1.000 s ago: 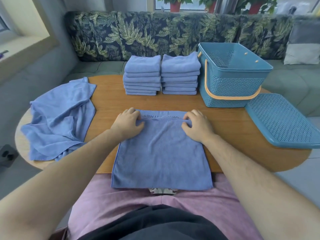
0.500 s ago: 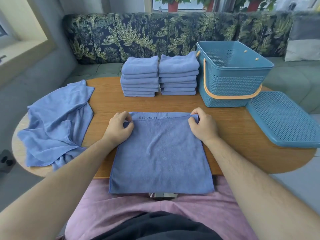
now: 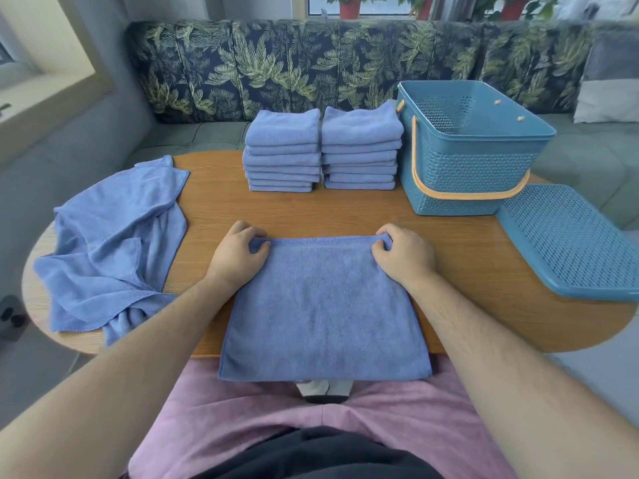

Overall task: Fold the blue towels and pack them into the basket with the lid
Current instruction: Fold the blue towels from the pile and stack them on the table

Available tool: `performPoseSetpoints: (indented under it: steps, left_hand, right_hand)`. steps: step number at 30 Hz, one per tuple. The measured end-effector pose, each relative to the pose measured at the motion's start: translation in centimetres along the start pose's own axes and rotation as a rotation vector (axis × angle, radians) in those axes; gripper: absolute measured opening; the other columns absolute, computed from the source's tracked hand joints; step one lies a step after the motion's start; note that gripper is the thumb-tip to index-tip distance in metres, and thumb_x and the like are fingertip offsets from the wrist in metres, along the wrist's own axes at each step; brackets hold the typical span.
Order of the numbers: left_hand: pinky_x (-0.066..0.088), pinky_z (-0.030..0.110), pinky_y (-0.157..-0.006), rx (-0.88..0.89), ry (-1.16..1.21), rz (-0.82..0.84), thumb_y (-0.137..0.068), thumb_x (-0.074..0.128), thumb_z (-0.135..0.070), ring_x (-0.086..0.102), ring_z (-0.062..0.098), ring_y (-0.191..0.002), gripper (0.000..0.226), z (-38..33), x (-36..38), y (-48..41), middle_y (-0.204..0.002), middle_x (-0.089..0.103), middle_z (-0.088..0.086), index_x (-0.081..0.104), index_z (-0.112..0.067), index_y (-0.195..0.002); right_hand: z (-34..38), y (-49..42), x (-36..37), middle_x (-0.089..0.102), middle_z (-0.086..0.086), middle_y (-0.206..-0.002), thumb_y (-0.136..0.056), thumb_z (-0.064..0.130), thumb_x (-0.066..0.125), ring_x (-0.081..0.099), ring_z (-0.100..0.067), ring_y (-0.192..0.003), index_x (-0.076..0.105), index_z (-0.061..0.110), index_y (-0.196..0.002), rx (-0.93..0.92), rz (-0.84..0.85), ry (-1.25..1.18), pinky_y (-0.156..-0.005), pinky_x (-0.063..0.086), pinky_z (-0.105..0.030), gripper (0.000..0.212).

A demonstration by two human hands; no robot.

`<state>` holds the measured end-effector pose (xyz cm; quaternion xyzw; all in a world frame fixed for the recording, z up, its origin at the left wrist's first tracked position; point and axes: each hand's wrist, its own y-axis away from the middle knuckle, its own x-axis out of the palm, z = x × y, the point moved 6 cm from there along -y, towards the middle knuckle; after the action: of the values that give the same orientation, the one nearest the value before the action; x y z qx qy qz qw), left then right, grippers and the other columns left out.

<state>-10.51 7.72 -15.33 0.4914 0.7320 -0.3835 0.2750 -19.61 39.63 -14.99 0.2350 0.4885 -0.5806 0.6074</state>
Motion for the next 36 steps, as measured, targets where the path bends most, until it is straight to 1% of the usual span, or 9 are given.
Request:
performPoseSetpoints:
  steps: [4,7,10,12,15,20,23,33,36]
  left_hand:
    - [0.047,0.034,-0.086,0.018,-0.028,0.023,-0.095,0.061,-0.021,0.055,0.018,-0.095,0.015,0.1,0.1,-0.1,-0.102,0.053,-0.001,0.069,-0.011,-0.103]
    - [0.042,0.039,-0.088,0.073,-0.106,-0.048,-0.097,0.058,-0.024,0.049,0.023,-0.101,0.011,-0.1,-0.2,0.1,-0.100,0.057,-0.003,0.066,-0.017,-0.101]
    - [0.031,0.036,-0.086,0.051,-0.111,-0.058,-0.100,0.052,-0.027,0.046,0.018,-0.106,0.009,-0.4,-0.4,0.3,-0.101,0.058,-0.013,0.061,-0.025,-0.102]
    - [0.036,0.037,-0.087,0.052,-0.038,-0.044,-0.100,0.052,-0.026,0.050,0.013,-0.100,0.009,-0.4,-0.6,0.3,-0.101,0.059,-0.013,0.060,-0.027,-0.103]
    - [0.040,0.018,-0.083,0.030,0.130,-0.038,-0.099,0.057,-0.024,0.051,0.000,-0.091,0.006,-0.4,-1.8,-0.1,-0.100,0.060,-0.007,0.061,-0.027,-0.103]
    - [0.040,0.016,-0.068,0.012,0.198,-0.082,-0.093,0.067,-0.022,0.054,0.006,-0.082,0.009,-1.7,-5.1,-1.5,-0.086,0.061,-0.004,0.059,-0.021,-0.088]
    - [0.042,0.019,-0.068,-0.008,0.203,-0.120,-0.090,0.072,-0.024,0.053,0.008,-0.077,0.016,-2.5,-7.9,-2.6,-0.081,0.060,-0.005,0.058,-0.022,-0.083]
    - [0.047,0.028,-0.068,0.006,0.286,-0.217,-0.079,0.084,-0.031,0.060,0.010,-0.072,0.025,-8.9,-18.6,-7.1,-0.081,0.070,-0.005,0.066,-0.014,-0.078]
    - [0.049,0.033,-0.070,0.036,0.340,-0.213,-0.077,0.086,-0.026,0.058,0.011,-0.070,0.024,-10.9,-21.8,-7.5,-0.078,0.070,0.000,0.065,-0.015,-0.074]
  right_hand:
    - [-0.1,-0.2,0.2,0.059,0.010,-0.096,-0.092,0.030,0.051,0.060,-0.018,-0.086,0.061,0.024,-0.092,-0.033,0.007,-0.009,-0.064,0.043,-0.031,0.012]
    - [-0.2,-0.2,0.2,0.053,0.006,-0.107,-0.098,0.027,0.047,0.051,-0.017,-0.103,0.057,0.021,-0.101,-0.075,-0.021,-0.033,-0.072,0.042,-0.032,0.013]
    - [0.0,-0.1,0.0,0.059,0.003,-0.109,-0.102,0.024,0.043,0.055,-0.019,-0.099,0.053,0.018,-0.109,-0.087,-0.033,-0.111,-0.073,0.040,-0.033,0.014]
    - [-0.2,0.0,-0.1,0.062,0.004,-0.107,-0.102,0.023,0.046,0.058,-0.019,-0.095,0.054,0.018,-0.109,-0.062,-0.006,-0.205,-0.074,0.045,-0.036,0.012]
    - [-0.6,-0.4,-0.7,0.064,0.005,-0.100,-0.098,0.018,0.056,0.060,-0.016,-0.091,0.057,0.019,-0.100,-0.036,0.002,-0.339,-0.082,0.051,-0.040,0.002]
    - [0.5,-2.0,-4.0,0.066,0.005,-0.090,-0.091,0.014,0.070,0.060,-0.008,-0.081,0.066,0.019,-0.090,-0.058,-0.034,-0.401,-0.073,0.042,-0.012,0.006]
    - [1.4,-3.2,-6.6,0.069,0.000,-0.092,-0.089,0.015,0.073,0.062,-0.012,-0.081,0.071,0.015,-0.090,-0.098,-0.070,-0.387,-0.071,0.040,-0.008,0.002]
    - [6.0,-8.1,-18.1,0.073,-0.002,-0.087,-0.088,0.021,0.077,0.068,-0.024,-0.086,0.071,0.024,-0.082,-0.091,-0.168,-0.496,-0.081,0.052,-0.039,0.009]
    - [7.2,-8.3,-21.6,0.072,-0.001,-0.087,-0.087,0.014,0.078,0.067,-0.018,-0.082,0.068,0.020,-0.082,-0.127,-0.154,-0.538,-0.081,0.053,-0.037,0.013]
